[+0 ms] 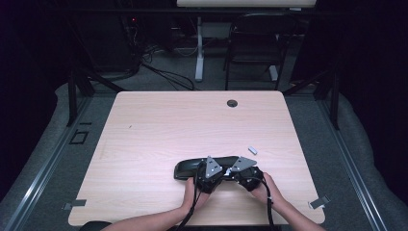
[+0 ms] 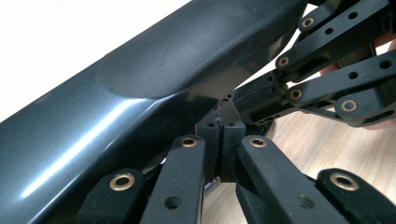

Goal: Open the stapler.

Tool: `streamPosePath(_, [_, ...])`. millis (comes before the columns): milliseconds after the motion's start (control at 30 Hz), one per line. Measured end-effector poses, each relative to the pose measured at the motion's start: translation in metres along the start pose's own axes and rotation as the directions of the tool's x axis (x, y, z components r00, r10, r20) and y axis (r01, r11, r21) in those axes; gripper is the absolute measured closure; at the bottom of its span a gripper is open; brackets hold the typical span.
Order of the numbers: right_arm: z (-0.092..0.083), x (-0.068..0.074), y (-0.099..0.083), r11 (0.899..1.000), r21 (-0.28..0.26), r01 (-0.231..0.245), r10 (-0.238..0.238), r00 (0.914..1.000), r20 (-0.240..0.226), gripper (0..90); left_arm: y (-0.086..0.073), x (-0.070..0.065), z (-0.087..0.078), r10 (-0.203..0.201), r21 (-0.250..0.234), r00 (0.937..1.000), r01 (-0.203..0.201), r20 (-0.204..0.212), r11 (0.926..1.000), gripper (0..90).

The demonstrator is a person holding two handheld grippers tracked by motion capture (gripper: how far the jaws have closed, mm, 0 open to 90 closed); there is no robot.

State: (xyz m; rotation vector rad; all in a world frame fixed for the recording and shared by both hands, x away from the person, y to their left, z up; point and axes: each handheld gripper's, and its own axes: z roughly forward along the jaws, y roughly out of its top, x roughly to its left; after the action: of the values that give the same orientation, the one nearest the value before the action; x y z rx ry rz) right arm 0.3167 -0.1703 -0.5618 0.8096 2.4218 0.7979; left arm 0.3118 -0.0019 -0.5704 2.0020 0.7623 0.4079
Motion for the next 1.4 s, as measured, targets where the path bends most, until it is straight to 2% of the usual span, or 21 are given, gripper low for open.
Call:
streamPosePath(400, [0.0,0.002,0.0,1.0,0.003,0.0,0.0,0.9999,0.012,90.0,0.001,0.0,-0.001,-0.003,0.007,0.9999,0.003,-0.011,1.0,90.0])
streamPosePath(633, [0.0,0.002,0.0,1.0,-0.002,0.002,-0.002,0.9998,0.018,90.0,0.0,-0.001,-0.002,-0.002,-0.006,0.9999,0.002,-0.012,1.0,90.0])
streamPosePath(700, [0.0,0.002,-0.001,1.0,-0.005,-0.004,0.004,0.9999,0.014,90.0,0.003,0.0,-0.006,0.006,-0.045,0.9993,-0.007,-0.037,0.999,90.0])
streamPosePath(733, [0.0,0.002,-0.001,1.0,-0.005,-0.002,0.003,0.9999,0.013,90.0,0.007,0.0,-0.009,0.01,-0.07,0.9993,-0.012,-0.036,0.9975,90.0])
streamPosePath(767, [0.0,0.002,-0.001,1.0,-0.004,-0.004,0.004,0.9999,0.011,90.0,0.011,0.0,-0.011,0.024,-0.079,0.9991,-0.027,-0.035,0.9965,90.0])
streamPosePath(833, [0.0,0.002,-0.001,1.0,-0.006,-0.004,0.004,0.9999,0.011,90.0,0.016,0.0,-0.014,0.027,-0.089,0.9992,-0.03,-0.029,0.9956,90.0])
streamPosePath(1000, [0.0,0.003,0.0,1.0,0.003,0.008,-0.008,0.9999,0.012,90.0,0.013,0.001,-0.013,0.021,-0.071,0.9994,-0.023,-0.026,0.9972,90.0])
streamPosePath(1400, [0.0,0.003,0.0,1.0,0.003,0.017,-0.017,0.9996,0.021,90.0,0.015,0.002,-0.016,0.01,-0.078,0.9996,-0.012,-0.025,0.9969,90.0])
